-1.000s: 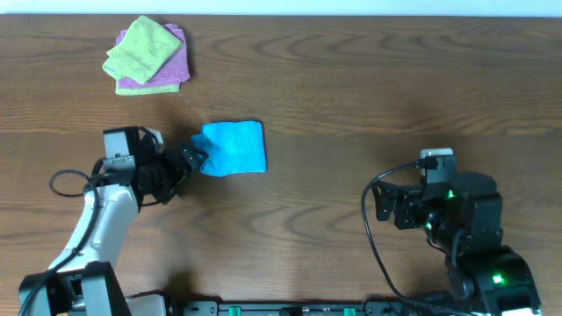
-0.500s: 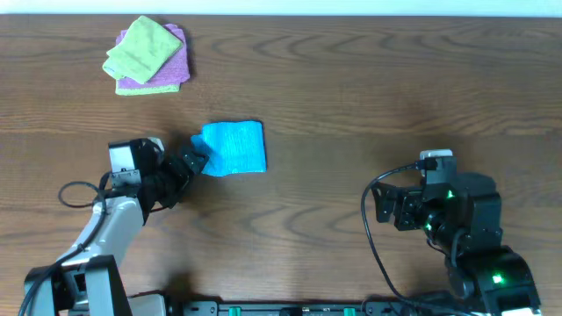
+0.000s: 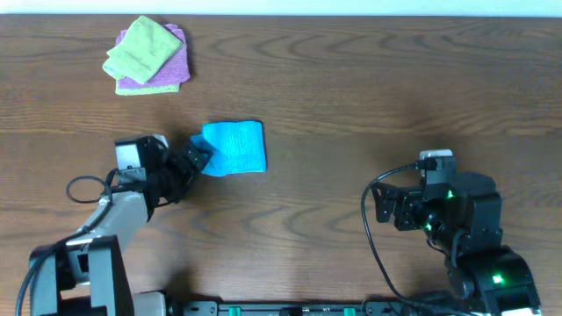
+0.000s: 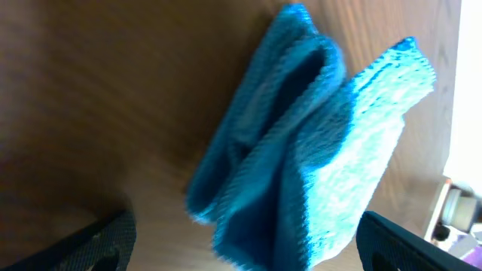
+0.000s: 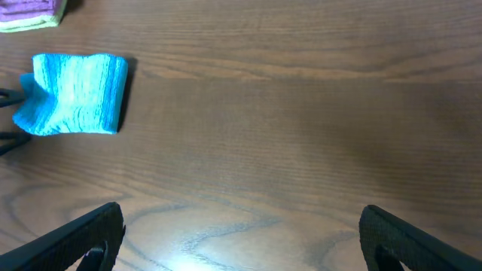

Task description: Fold the cloth

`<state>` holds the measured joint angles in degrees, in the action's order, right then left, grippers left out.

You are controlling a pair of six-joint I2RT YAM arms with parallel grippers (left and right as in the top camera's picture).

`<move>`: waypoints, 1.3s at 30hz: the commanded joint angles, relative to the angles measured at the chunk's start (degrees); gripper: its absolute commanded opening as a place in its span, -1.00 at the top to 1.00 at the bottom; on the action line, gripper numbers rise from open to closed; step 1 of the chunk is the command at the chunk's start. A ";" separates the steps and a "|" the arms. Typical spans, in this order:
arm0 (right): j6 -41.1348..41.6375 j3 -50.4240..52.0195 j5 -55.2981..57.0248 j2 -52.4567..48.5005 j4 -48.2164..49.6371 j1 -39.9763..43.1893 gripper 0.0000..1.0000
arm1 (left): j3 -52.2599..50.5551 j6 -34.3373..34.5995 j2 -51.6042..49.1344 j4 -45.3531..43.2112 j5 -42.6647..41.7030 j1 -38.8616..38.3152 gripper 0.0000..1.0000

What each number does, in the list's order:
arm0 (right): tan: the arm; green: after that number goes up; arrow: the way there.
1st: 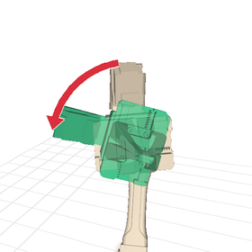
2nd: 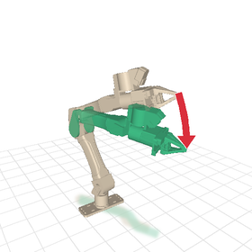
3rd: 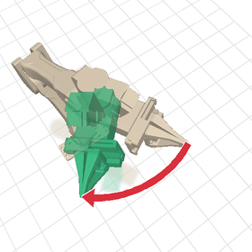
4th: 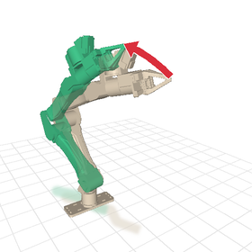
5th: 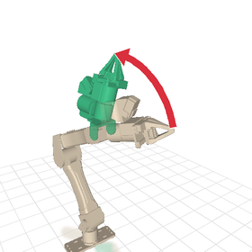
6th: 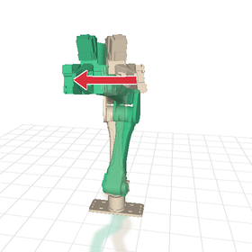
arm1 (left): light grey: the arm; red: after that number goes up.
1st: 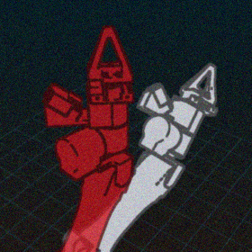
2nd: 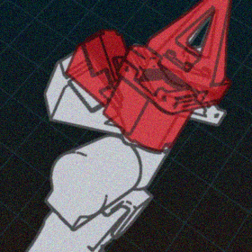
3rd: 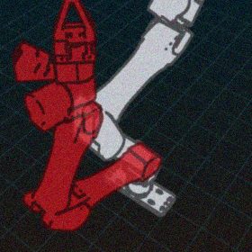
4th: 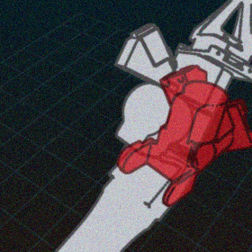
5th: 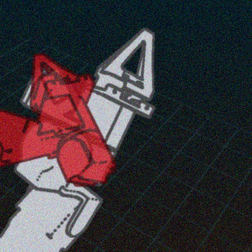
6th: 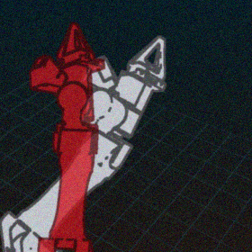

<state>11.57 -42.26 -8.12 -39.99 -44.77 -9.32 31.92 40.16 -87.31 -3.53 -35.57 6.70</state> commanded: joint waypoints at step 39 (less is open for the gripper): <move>0.83 0.39 -0.24 0.24 -0.04 0.46 -0.99 | 28.72 11.06 -12.96 -9.57 -1.86 -7.82 0.88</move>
<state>11.57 -42.24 -8.10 -40.01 -44.84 -9.32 54.94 50.94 -100.09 -15.94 -39.77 -1.30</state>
